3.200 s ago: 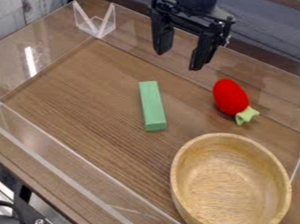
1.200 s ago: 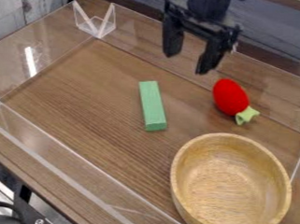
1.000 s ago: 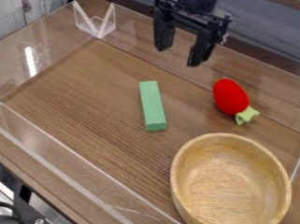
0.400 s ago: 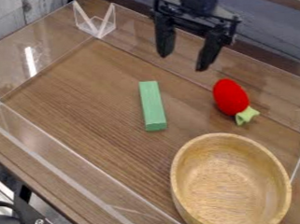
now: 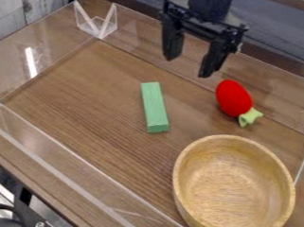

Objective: Put the green block in the brown bowl

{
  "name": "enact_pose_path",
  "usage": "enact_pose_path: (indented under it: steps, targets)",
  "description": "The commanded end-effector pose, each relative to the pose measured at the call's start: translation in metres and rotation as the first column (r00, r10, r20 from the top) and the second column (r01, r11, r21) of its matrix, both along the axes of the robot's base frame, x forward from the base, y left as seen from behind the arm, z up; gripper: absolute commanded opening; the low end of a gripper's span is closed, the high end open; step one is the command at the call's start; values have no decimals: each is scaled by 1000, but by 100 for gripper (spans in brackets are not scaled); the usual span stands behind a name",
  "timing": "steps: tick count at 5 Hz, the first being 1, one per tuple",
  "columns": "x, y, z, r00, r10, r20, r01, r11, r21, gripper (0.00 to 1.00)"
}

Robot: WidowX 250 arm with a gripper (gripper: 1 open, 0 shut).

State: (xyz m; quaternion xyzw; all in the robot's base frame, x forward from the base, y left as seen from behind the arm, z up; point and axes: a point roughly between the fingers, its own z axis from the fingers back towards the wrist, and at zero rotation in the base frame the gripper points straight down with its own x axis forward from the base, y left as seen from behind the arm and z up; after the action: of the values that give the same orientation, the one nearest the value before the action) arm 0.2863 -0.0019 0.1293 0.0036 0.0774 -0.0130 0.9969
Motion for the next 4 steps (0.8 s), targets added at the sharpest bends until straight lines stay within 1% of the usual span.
enact_pose_path:
  steps: [1, 2, 3, 4]
  targets:
    - [6, 16, 16, 997, -26, 69, 26, 1000, 2, 100]
    - [11, 18, 17, 996, -46, 75, 46, 999, 1, 100]
    - [19, 25, 22, 996, 34, 79, -35, 999, 4, 100]
    - [21, 28, 22, 994, 90, 66, -91, 996, 0, 0]
